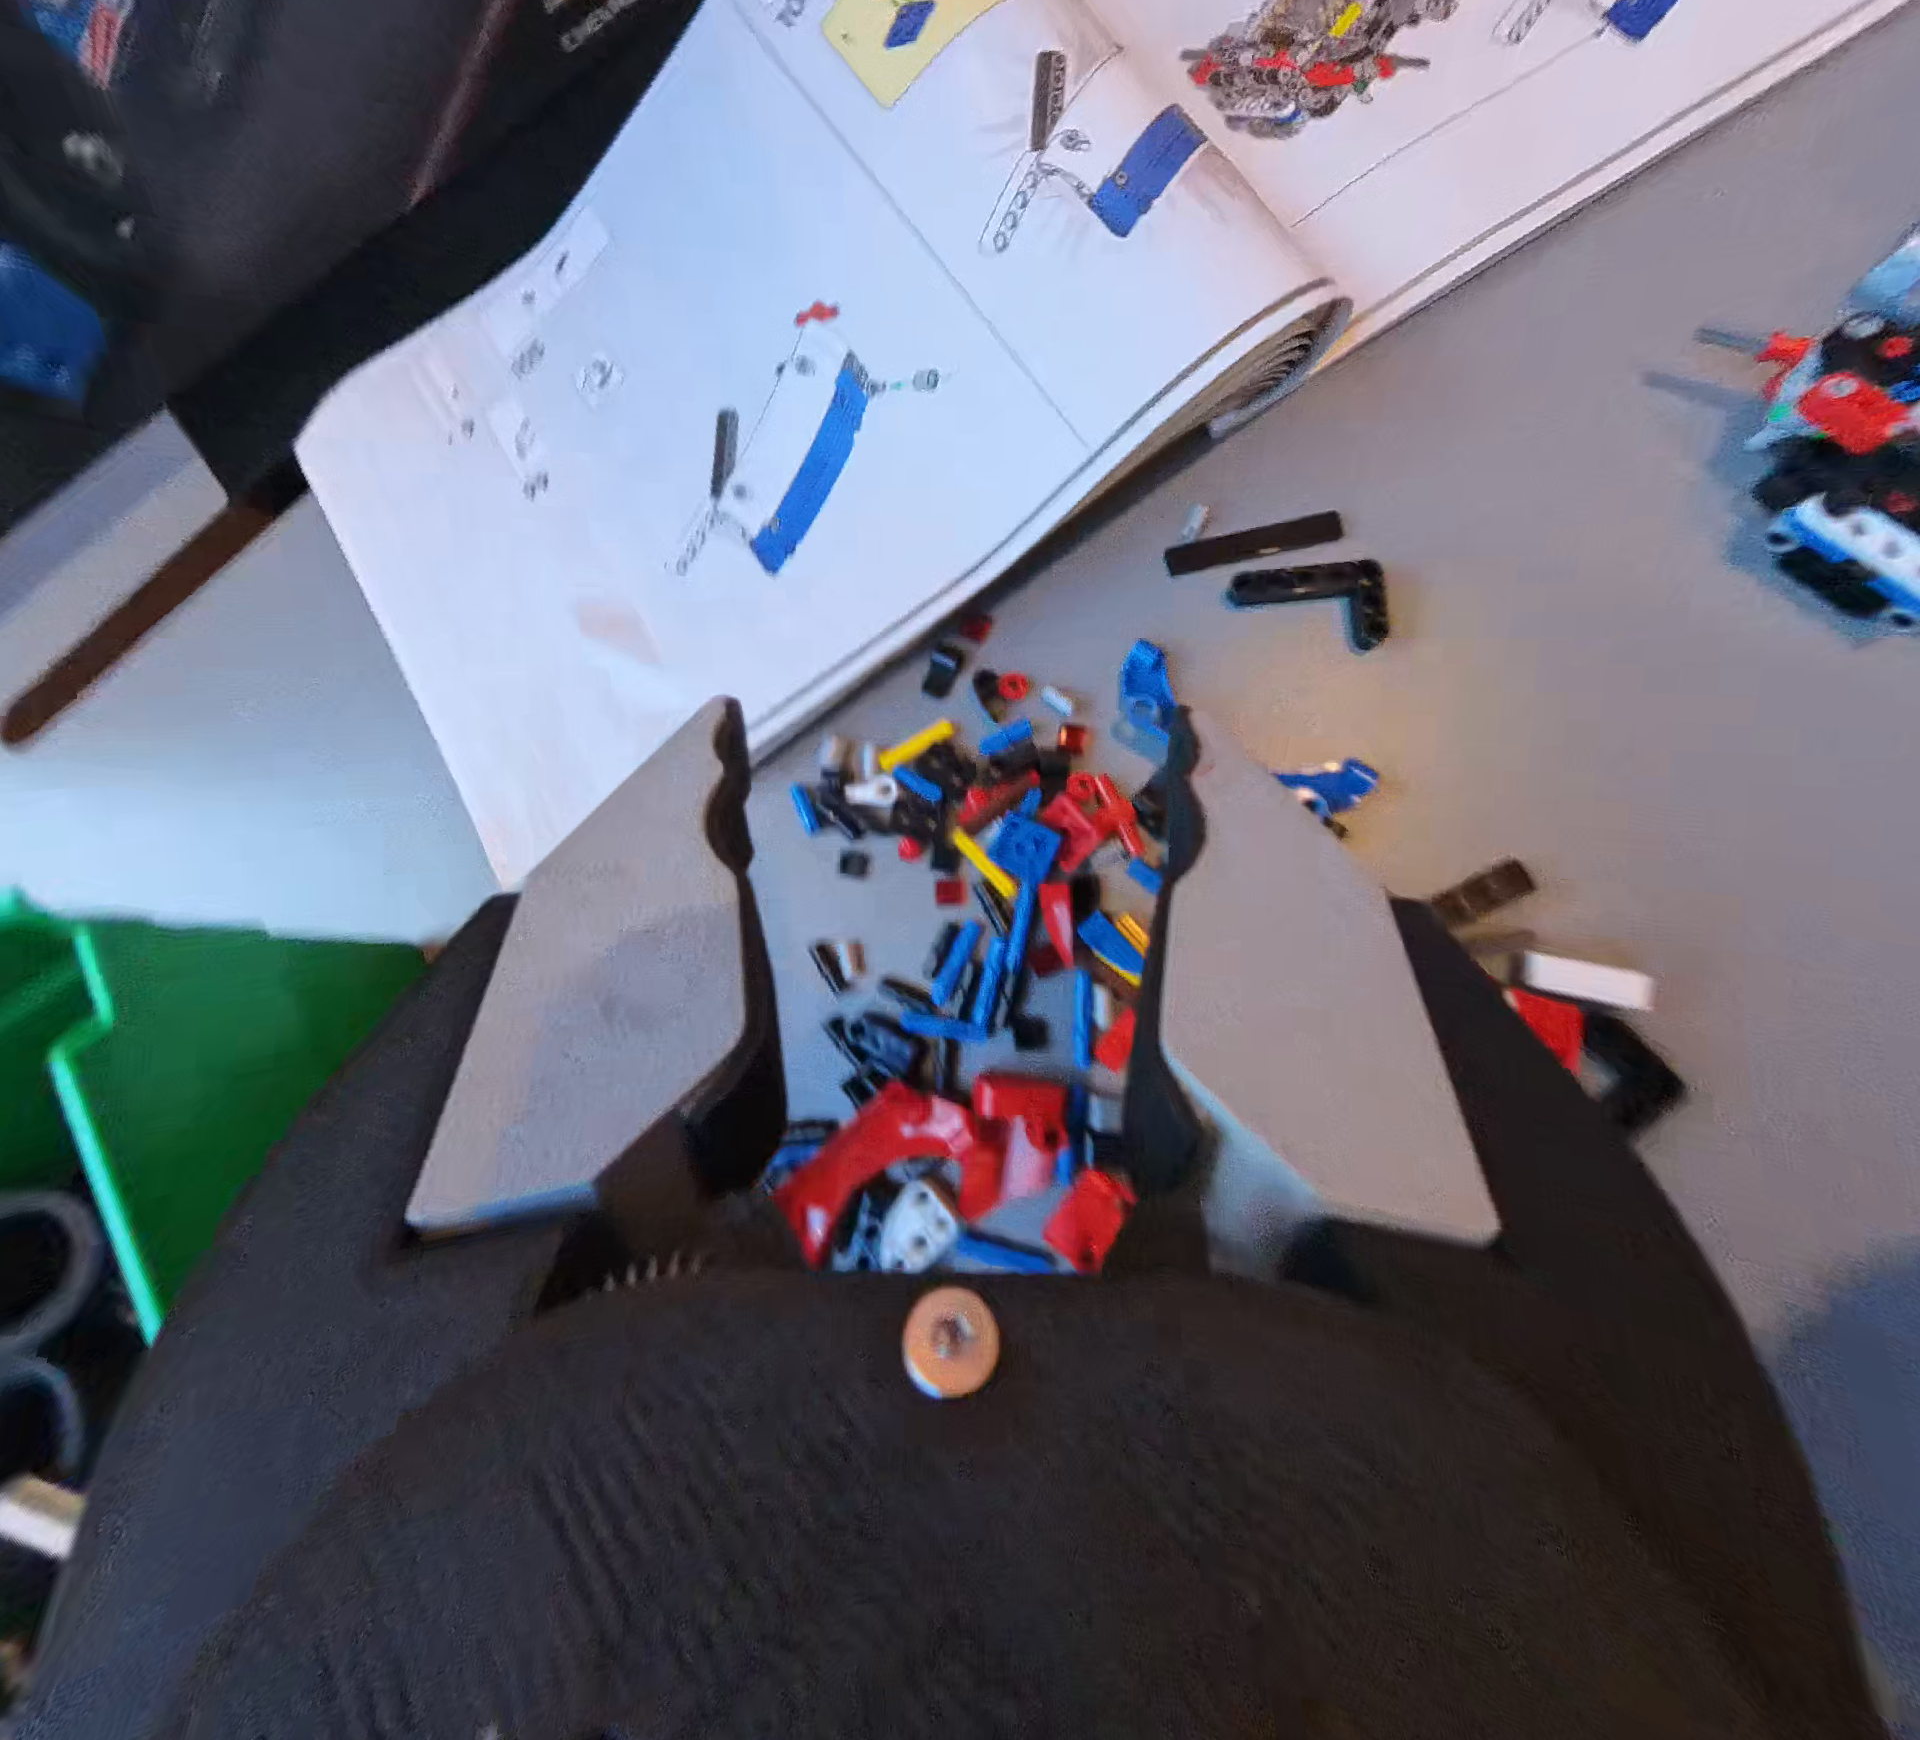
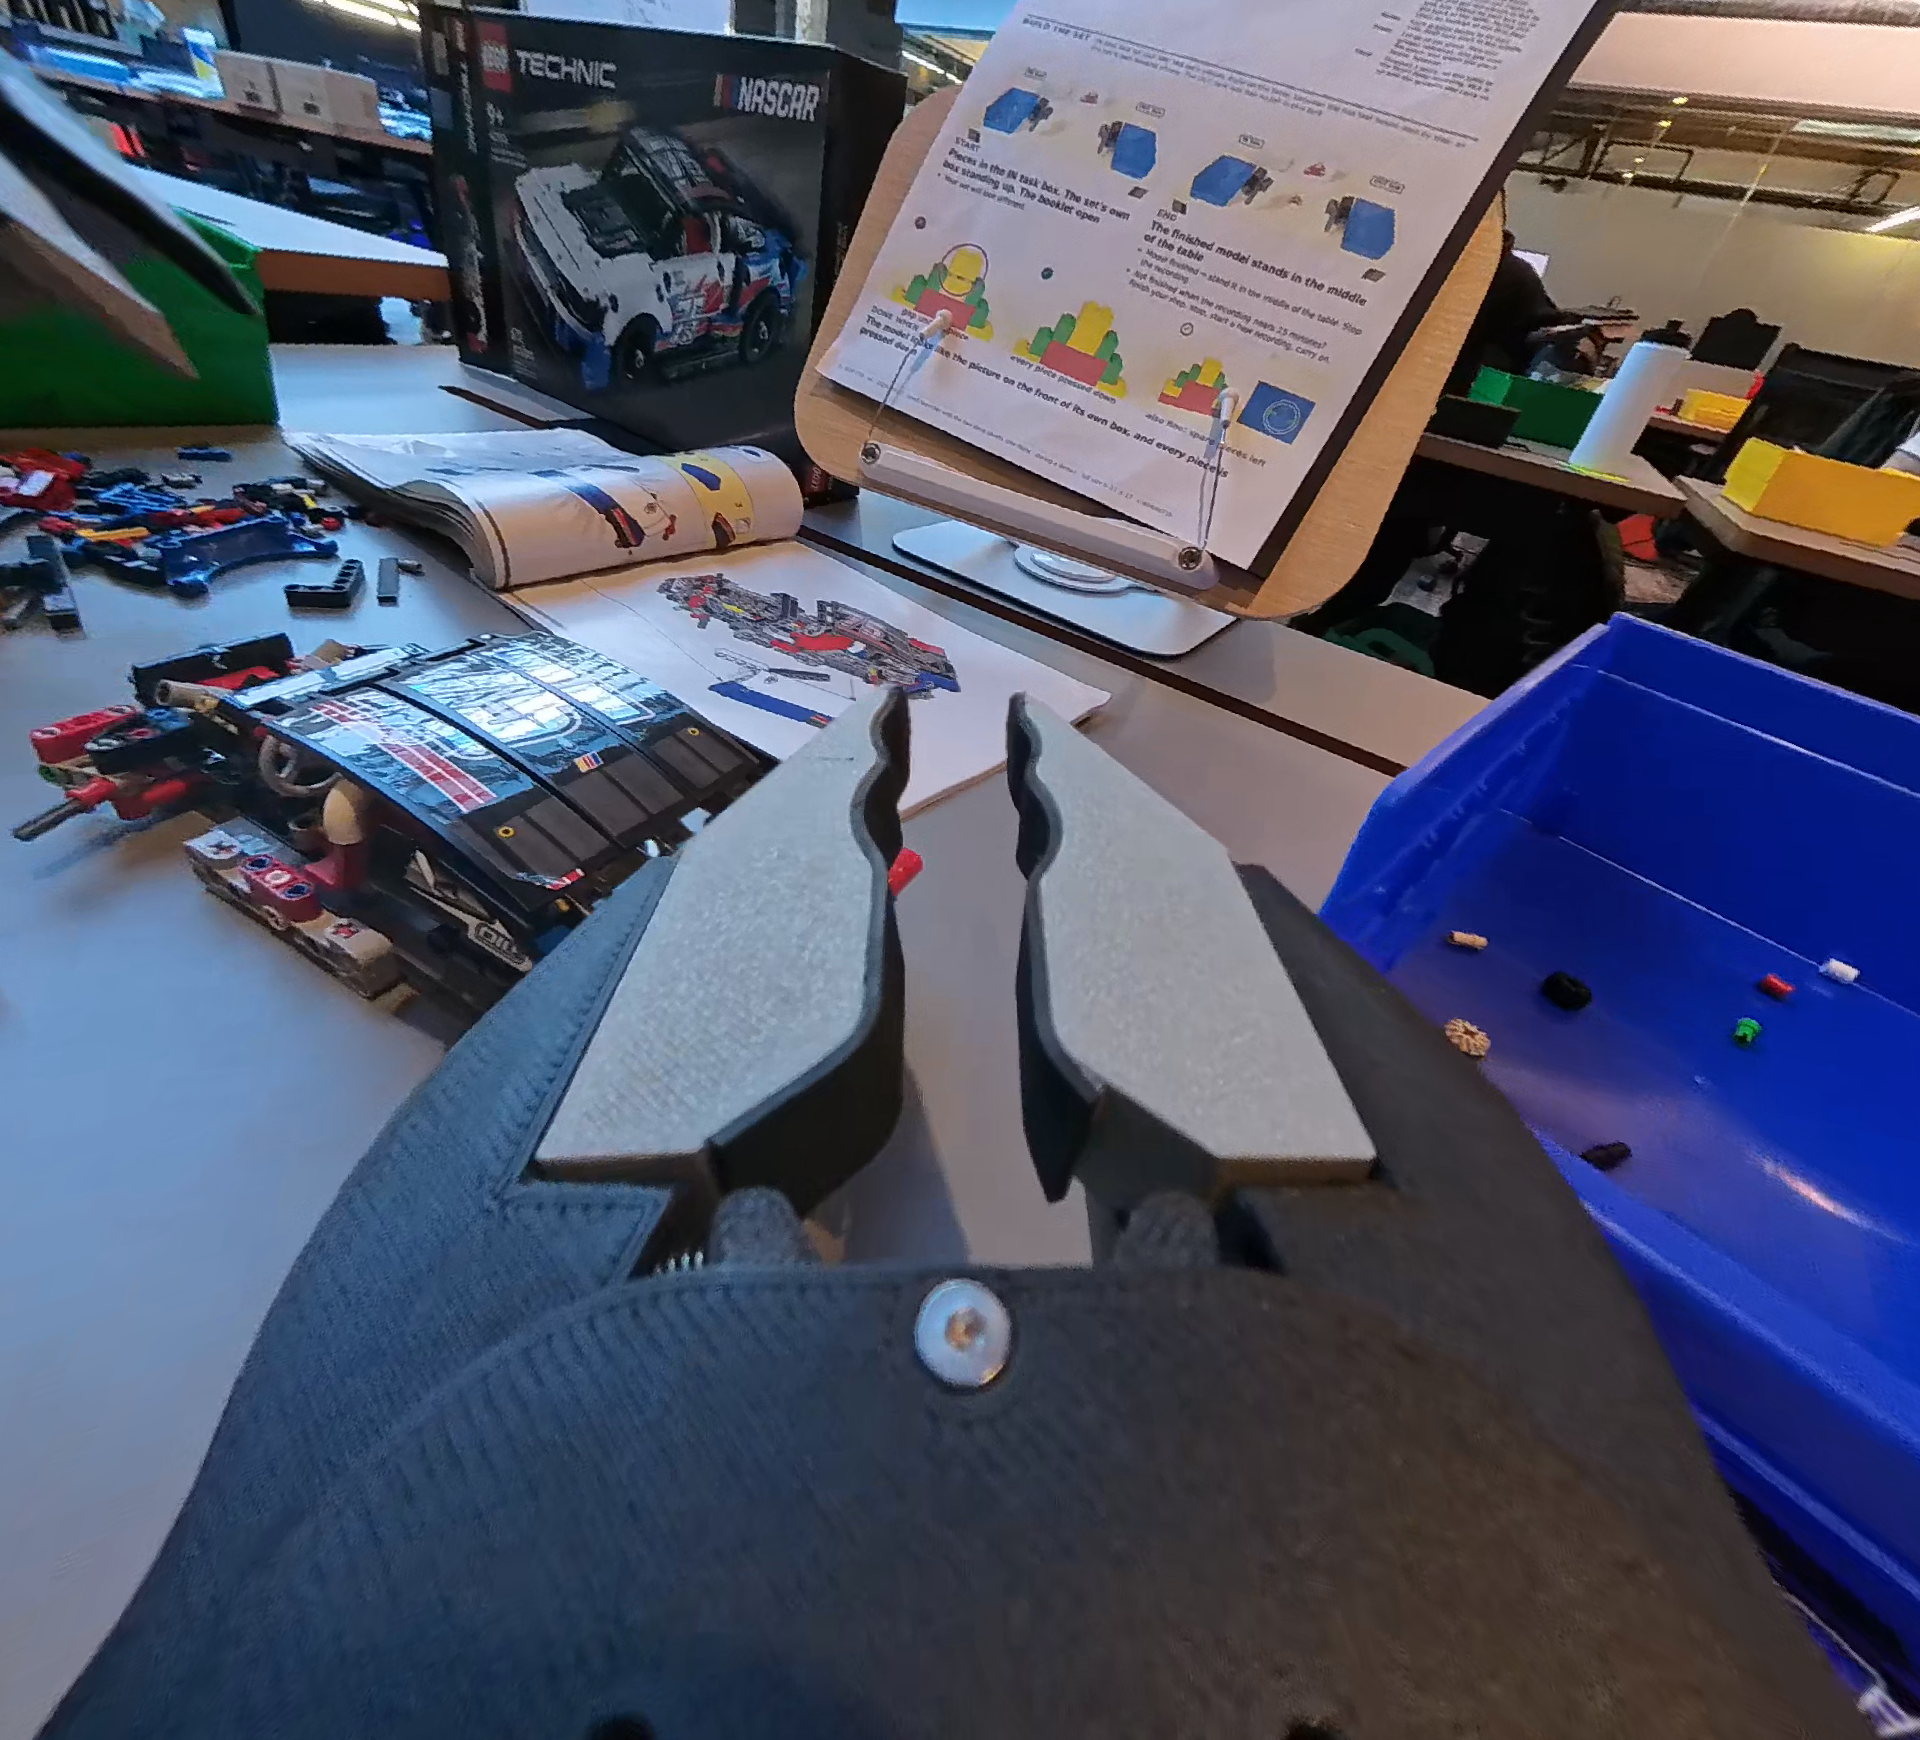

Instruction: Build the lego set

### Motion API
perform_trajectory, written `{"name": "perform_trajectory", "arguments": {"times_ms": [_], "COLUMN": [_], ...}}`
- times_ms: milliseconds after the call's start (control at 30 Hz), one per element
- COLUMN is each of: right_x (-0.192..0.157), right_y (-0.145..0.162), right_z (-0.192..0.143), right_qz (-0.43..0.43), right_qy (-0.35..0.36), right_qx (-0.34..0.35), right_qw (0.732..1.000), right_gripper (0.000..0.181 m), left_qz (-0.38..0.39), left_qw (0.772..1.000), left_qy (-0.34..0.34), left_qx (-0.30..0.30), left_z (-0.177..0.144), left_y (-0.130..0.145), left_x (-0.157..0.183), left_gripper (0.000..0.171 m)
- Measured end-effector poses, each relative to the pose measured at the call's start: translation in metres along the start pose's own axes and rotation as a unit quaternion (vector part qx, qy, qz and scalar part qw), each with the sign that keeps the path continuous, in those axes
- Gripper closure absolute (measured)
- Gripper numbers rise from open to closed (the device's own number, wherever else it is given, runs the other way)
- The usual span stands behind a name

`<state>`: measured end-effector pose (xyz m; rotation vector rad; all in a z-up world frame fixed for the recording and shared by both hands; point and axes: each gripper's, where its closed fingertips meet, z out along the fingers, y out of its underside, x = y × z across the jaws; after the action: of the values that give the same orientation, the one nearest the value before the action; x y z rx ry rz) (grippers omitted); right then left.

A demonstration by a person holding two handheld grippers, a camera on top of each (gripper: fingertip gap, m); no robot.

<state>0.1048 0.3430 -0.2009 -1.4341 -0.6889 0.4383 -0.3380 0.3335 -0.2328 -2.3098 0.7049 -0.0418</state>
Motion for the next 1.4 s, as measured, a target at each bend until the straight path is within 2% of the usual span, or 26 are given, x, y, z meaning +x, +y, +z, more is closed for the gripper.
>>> {"name": "perform_trajectory", "arguments": {"times_ms": [67, 200, 400, 567, 733, 867, 1000, 1067, 1200, 1233, 1300, 1400], "right_x": [-0.002, -0.004, -0.006, -0.008, -0.005, -0.005, -0.005, -0.005, -0.004, -0.004, -0.003, -0.003], "right_y": [-0.001, -0.005, -0.006, -0.002, 0.002, 0.005, 0.006, 0.005, 0.003, 0.003, 0.002, 0.002], "right_z": [-0.001, -0.005, -0.003, 0.001, 0.004, 0.006, 0.006, 0.006, 0.003, 0.003, 0.002, 0.002], "right_qz": [0.012, 0.018, 0.025, 0.025, 0.030, 0.028, 0.025, 0.027, 0.033, 0.034, 0.036, 0.041], "right_qy": [-0.011, -0.018, -0.027, -0.032, -0.028, -0.026, -0.024, -0.025, -0.025, -0.025, -0.024, -0.027], "right_qx": [0.003, 0.013, 0.015, 0.006, -0.002, -0.009, -0.012, -0.011, -0.004, -0.003, 0.000, 0.001], "right_qw": [1.000, 1.000, 0.999, 0.999, 0.999, 0.999, 0.999, 0.999, 0.999, 0.999, 0.999, 0.999], "right_gripper": [0.165, 0.163, 0.162, 0.162, 0.162, 0.162, 0.163, 0.163, 0.163, 0.163, 0.164, 0.164], "left_qz": [0.026, 0.000, -0.049, -0.076, -0.083, -0.096, -0.111, -0.101, -0.081, -0.078, -0.071, -0.055], "left_qw": [0.999, 1.000, 0.998, 0.995, 0.996, 0.995, 0.993, 0.993, 0.989, 0.986, 0.987, 0.987], "left_qy": [-0.010, 0.002, -0.030, -0.037, -0.042, -0.023, 0.032, 0.046, 0.064, 0.081, 0.091, 0.091], "left_qx": [-0.025, -0.019, 0.022, 0.044, 0.008, -0.011, -0.018, -0.040, -0.103, -0.121, -0.112, -0.121], "left_z": [0.017, 0.030, 0.004, -0.030, -0.041, -0.029, -0.006, 0.008, 0.033, 0.036, 0.035, 0.031], "left_y": [-0.006, -0.016, -0.014, 0.012, 0.055, 0.072, 0.064, 0.061, 0.072, 0.077, 0.074, 0.078], "left_x": [-0.002, -0.003, -0.016, -0.014, -0.011, -0.009, -0.001, 0.000, 0.003, 0.010, 0.019, 0.028], "left_gripper": [0.101, 0.107, 0.114, 0.119, 0.127, 0.138, 0.138, 0.130, 0.134, 0.136, 0.143, 0.140]}}
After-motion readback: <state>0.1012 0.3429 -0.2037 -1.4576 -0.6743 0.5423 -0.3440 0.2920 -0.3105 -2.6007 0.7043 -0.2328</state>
